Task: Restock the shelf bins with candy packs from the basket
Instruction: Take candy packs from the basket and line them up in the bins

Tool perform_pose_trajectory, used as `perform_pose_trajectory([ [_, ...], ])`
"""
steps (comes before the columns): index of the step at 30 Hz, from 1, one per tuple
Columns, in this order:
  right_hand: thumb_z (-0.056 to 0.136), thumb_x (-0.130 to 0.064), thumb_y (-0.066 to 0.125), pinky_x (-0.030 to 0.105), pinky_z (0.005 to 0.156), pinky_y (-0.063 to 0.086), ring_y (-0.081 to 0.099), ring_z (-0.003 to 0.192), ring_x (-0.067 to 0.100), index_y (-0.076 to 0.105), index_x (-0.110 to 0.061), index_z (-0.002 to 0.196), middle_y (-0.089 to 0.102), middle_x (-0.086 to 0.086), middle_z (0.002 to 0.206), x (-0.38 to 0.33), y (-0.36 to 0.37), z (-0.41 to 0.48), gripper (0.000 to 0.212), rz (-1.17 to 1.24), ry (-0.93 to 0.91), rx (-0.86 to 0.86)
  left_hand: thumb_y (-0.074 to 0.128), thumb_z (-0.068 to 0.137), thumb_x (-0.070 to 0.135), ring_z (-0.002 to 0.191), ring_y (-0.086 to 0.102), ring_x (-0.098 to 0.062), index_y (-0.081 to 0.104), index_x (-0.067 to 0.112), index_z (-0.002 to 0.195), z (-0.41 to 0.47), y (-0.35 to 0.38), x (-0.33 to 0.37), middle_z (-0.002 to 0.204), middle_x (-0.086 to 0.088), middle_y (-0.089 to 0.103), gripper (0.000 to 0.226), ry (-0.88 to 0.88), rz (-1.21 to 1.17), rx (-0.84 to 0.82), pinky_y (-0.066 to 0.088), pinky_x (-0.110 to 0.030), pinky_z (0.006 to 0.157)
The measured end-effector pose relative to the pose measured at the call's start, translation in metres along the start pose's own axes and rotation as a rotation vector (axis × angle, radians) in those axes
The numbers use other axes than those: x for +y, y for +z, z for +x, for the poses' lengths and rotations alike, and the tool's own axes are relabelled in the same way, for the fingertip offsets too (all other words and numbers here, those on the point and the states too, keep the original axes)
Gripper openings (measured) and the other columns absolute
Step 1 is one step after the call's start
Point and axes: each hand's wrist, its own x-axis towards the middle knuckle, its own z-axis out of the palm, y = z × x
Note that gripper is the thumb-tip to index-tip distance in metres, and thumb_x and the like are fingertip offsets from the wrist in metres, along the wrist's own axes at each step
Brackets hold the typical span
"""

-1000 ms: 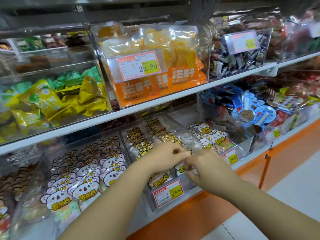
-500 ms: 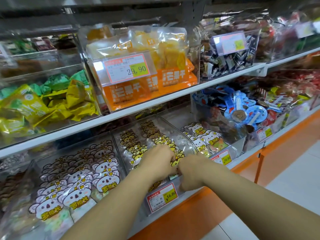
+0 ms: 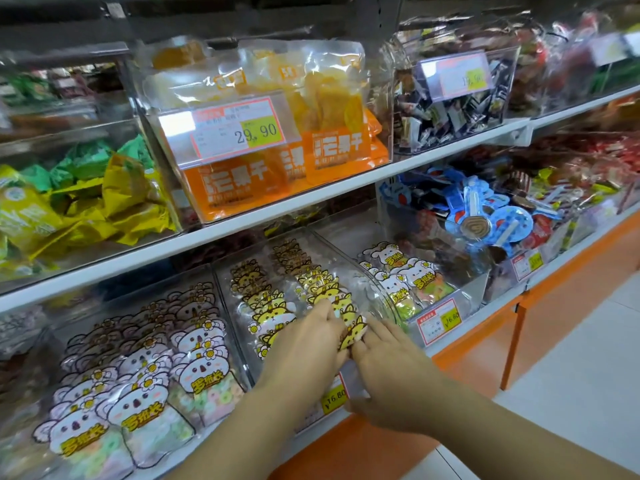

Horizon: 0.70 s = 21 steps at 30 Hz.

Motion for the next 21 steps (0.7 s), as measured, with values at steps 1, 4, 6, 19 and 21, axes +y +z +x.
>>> perform_pose_trajectory([
  [1,0.092,-0.056,0.051,0.044,0.124,-0.002,0.0,0.152,0.027,0.035,-0.007,0.146,0.026,0.015,0.158,0.003,0.002,0.0,0.074,0.02,-0.004,0.011,0.063,0.096,0.036,0.099,0.058,-0.024,0.059,0.018,0.106,0.003,-0.001,-0.003,0.116,0.002,0.04,0.022,-0.007,-0.018,-0.026,0.047,-0.036,0.076],
  [4,0.087,-0.051,0.056,0.042,0.123,0.014,0.02,0.148,0.027,0.049,-0.017,0.135,0.044,0.013,0.145,0.012,0.0,0.002,0.059,0.033,-0.028,0.01,0.07,0.091,0.037,0.105,0.055,-0.027,0.062,0.019,0.106,0.012,-0.006,-0.008,0.123,-0.001,0.04,0.025,-0.005,0.061,-0.117,0.039,-0.034,0.073],
  [6,0.084,-0.045,0.061,0.042,0.107,0.042,0.047,0.127,0.028,0.06,-0.024,0.119,0.059,0.007,0.12,0.02,-0.008,0.002,0.041,0.07,0.0,0.001,0.071,0.09,0.037,0.107,0.054,-0.029,0.062,0.021,0.098,0.014,-0.005,-0.005,0.116,-0.002,0.039,0.02,0.004,0.132,-0.117,0.035,-0.035,0.073],
  [19,0.097,-0.023,0.05,0.037,0.082,0.049,0.057,0.105,0.018,0.06,-0.029,0.117,0.052,-0.01,0.121,0.039,-0.017,0.007,0.023,0.207,0.101,0.3,0.076,0.082,0.047,0.098,0.058,-0.016,0.062,0.037,0.1,0.029,-0.018,-0.021,0.106,0.015,0.053,0.025,0.031,-0.164,-0.078,0.049,-0.033,0.084],
  [21,0.096,-0.015,0.053,0.039,0.081,0.049,0.058,0.103,0.021,0.06,-0.025,0.114,0.054,-0.005,0.116,0.035,-0.016,0.012,0.022,0.225,0.094,0.326,0.073,0.087,0.037,0.1,0.062,-0.017,0.068,0.035,0.104,0.029,-0.019,-0.018,0.102,0.011,0.065,0.018,0.03,-0.159,-0.06,0.05,-0.031,0.083],
])
